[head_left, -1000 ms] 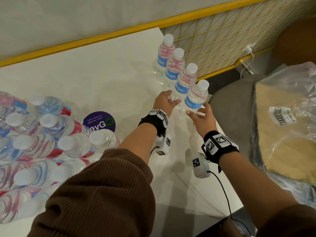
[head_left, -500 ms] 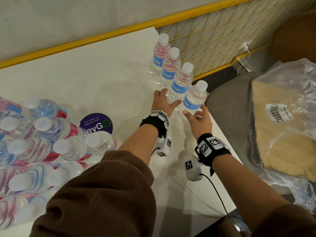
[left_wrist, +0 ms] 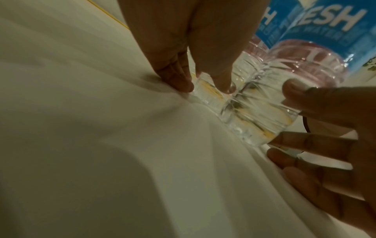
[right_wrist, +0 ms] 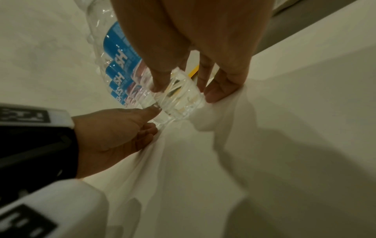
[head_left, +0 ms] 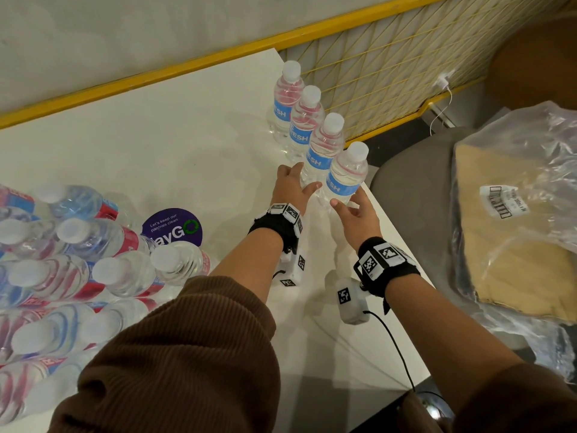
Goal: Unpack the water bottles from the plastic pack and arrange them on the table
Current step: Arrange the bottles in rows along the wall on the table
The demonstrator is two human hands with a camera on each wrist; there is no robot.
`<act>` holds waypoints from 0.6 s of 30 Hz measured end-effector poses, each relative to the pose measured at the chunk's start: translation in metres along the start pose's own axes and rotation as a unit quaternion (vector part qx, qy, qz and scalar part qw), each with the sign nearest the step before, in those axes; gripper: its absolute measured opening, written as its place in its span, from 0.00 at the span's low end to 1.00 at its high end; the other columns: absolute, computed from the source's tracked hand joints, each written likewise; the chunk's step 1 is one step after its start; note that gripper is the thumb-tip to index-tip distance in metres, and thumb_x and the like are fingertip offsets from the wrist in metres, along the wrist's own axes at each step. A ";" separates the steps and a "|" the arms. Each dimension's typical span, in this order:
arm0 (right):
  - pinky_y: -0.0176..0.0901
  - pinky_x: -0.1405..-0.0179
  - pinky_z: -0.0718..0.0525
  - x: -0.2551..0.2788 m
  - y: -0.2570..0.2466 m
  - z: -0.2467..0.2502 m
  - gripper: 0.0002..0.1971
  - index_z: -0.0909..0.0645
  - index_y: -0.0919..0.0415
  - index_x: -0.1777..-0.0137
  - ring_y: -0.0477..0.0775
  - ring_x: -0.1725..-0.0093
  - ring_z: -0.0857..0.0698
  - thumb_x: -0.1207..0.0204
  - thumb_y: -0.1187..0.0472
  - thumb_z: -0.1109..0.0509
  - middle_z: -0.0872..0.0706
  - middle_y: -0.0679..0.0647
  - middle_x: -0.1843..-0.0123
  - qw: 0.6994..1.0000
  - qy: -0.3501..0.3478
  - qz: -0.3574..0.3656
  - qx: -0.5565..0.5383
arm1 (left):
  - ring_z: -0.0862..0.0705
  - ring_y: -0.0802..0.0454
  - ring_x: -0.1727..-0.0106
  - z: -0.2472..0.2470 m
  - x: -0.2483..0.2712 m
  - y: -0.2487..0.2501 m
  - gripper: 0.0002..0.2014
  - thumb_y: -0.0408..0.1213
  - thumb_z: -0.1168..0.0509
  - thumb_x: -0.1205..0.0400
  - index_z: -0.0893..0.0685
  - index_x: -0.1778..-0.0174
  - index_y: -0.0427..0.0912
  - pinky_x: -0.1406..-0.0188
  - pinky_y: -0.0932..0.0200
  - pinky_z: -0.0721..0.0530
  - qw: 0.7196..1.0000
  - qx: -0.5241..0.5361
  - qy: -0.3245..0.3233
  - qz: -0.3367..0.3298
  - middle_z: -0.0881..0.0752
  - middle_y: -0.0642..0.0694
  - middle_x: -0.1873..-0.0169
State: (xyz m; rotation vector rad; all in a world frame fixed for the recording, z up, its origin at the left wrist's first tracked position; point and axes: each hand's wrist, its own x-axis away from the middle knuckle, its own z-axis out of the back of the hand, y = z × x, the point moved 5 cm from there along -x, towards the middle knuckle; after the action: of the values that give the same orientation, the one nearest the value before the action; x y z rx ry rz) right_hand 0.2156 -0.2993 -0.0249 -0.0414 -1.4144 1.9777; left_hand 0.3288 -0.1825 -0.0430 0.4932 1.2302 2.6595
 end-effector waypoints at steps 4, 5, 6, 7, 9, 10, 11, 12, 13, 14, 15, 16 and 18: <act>0.48 0.33 0.26 0.000 0.001 0.002 0.31 0.42 0.45 0.20 0.57 0.29 0.24 0.21 0.51 0.33 0.29 0.52 0.23 1.000 -0.016 0.003 0.003 | 0.18 0.38 0.40 0.002 0.002 0.001 0.31 0.44 0.31 0.21 0.31 0.24 0.38 0.34 0.51 0.22 1.000 0.004 0.003 -0.002 0.30 0.36 0.33; 0.48 0.33 0.26 0.000 0.000 0.002 0.31 0.41 0.45 0.20 0.57 0.29 0.24 0.21 0.52 0.33 0.29 0.52 0.23 1.000 -0.018 0.005 0.001 | 0.18 0.38 0.40 0.002 0.002 0.001 0.31 0.44 0.31 0.21 0.31 0.24 0.38 0.34 0.52 0.22 1.000 0.005 0.004 -0.003 0.30 0.36 0.33; 0.48 0.32 0.26 -0.001 0.000 0.002 0.30 0.40 0.46 0.20 0.57 0.29 0.24 0.20 0.52 0.34 0.29 0.51 0.22 1.000 -0.021 0.007 0.000 | 0.18 0.38 0.40 0.002 0.002 0.001 0.31 0.44 0.31 0.21 0.31 0.24 0.38 0.34 0.52 0.22 1.000 0.005 0.004 -0.003 0.30 0.36 0.33; 0.48 0.32 0.26 -0.001 0.000 0.001 0.30 0.40 0.46 0.20 0.57 0.28 0.24 0.20 0.52 0.34 0.29 0.51 0.22 1.000 -0.026 0.009 0.000 | 0.18 0.39 0.40 0.002 0.002 0.001 0.31 0.44 0.31 0.21 0.32 0.24 0.38 0.34 0.53 0.22 1.000 0.005 0.003 -0.002 0.30 0.36 0.33; 0.47 0.31 0.27 -0.001 0.000 0.000 0.29 0.40 0.47 0.20 0.57 0.28 0.25 0.19 0.53 0.35 0.30 0.49 0.22 0.999 -0.036 0.013 -0.001 | 0.18 0.39 0.40 0.003 0.003 0.002 0.32 0.44 0.31 0.21 0.32 0.23 0.38 0.33 0.54 0.23 1.000 0.002 0.001 0.001 0.30 0.36 0.32; 0.47 0.31 0.27 -0.001 0.000 0.000 0.29 0.39 0.48 0.20 0.57 0.28 0.26 0.19 0.53 0.35 0.30 0.49 0.22 0.999 -0.038 0.015 -0.002 | 0.18 0.39 0.39 0.003 0.003 0.002 0.32 0.44 0.31 0.21 0.32 0.23 0.38 0.33 0.54 0.23 1.000 0.001 -0.002 0.002 0.30 0.36 0.32; 0.47 0.31 0.27 -0.001 -0.001 0.001 0.29 0.40 0.48 0.20 0.57 0.28 0.26 0.19 0.53 0.34 0.30 0.49 0.22 0.999 -0.040 0.015 -0.002 | 0.19 0.39 0.39 0.004 0.004 0.003 0.32 0.44 0.31 0.21 0.33 0.23 0.38 0.33 0.53 0.23 1.000 0.001 -0.006 0.004 0.31 0.36 0.32; 0.47 0.32 0.27 -0.001 -0.001 0.001 0.30 0.40 0.48 0.20 0.56 0.28 0.25 0.20 0.53 0.34 0.30 0.50 0.22 0.999 -0.040 0.014 -0.003 | 0.19 0.39 0.38 0.004 0.006 0.005 0.32 0.44 0.31 0.21 0.34 0.22 0.38 0.32 0.53 0.24 1.000 0.001 -0.010 0.008 0.31 0.36 0.31; 0.47 0.33 0.26 -0.001 0.000 0.001 0.31 0.40 0.47 0.20 0.55 0.30 0.25 0.21 0.53 0.33 0.29 0.50 0.23 0.999 -0.039 0.010 -0.002 | 0.20 0.39 0.37 0.005 0.009 0.007 0.33 0.44 0.32 0.21 0.35 0.22 0.37 0.32 0.52 0.24 1.000 0.001 -0.015 0.013 0.32 0.36 0.30; 0.47 0.34 0.25 0.000 0.001 0.002 0.32 0.40 0.48 0.20 0.54 0.32 0.24 0.22 0.52 0.31 0.28 0.51 0.26 0.999 -0.033 0.005 -0.002 | 0.21 0.39 0.35 0.007 0.013 0.009 0.34 0.43 0.31 0.21 0.36 0.21 0.37 0.31 0.52 0.24 1.000 -0.001 -0.018 0.020 0.33 0.36 0.30; 0.47 0.36 0.23 0.001 0.004 0.004 0.33 0.39 0.49 0.22 0.53 0.36 0.22 0.24 0.52 0.28 0.26 0.52 0.30 1.000 -0.021 -0.006 0.000 | 0.22 0.39 0.33 0.009 0.018 0.011 0.35 0.42 0.31 0.21 0.38 0.21 0.36 0.30 0.52 0.25 0.999 -0.002 -0.022 0.029 0.33 0.36 0.29; 0.46 0.40 0.21 0.004 0.007 0.006 0.32 0.36 0.50 0.24 0.53 0.40 0.21 0.26 0.53 0.26 0.24 0.54 0.35 1.000 -0.006 -0.021 0.004 | 0.23 0.40 0.32 0.012 0.025 0.013 0.35 0.41 0.31 0.21 0.38 0.21 0.36 0.30 0.53 0.26 0.999 -0.004 -0.026 0.038 0.34 0.36 0.28; 0.45 0.52 0.20 0.014 0.015 0.005 0.24 0.27 0.54 0.36 0.54 0.51 0.18 0.30 0.54 0.23 0.21 0.55 0.46 0.999 -0.009 -0.048 0.016 | 0.23 0.41 0.33 0.024 0.041 0.019 0.32 0.39 0.31 0.21 0.34 0.24 0.36 0.32 0.54 0.26 0.999 -0.012 -0.029 0.039 0.31 0.37 0.30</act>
State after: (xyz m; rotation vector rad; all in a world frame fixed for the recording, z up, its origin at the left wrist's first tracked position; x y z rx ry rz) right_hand 0.1953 -0.2982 -0.0305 0.0578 -1.3699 1.9257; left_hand 0.2989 -0.1662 -0.0043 0.6228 1.1838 2.7000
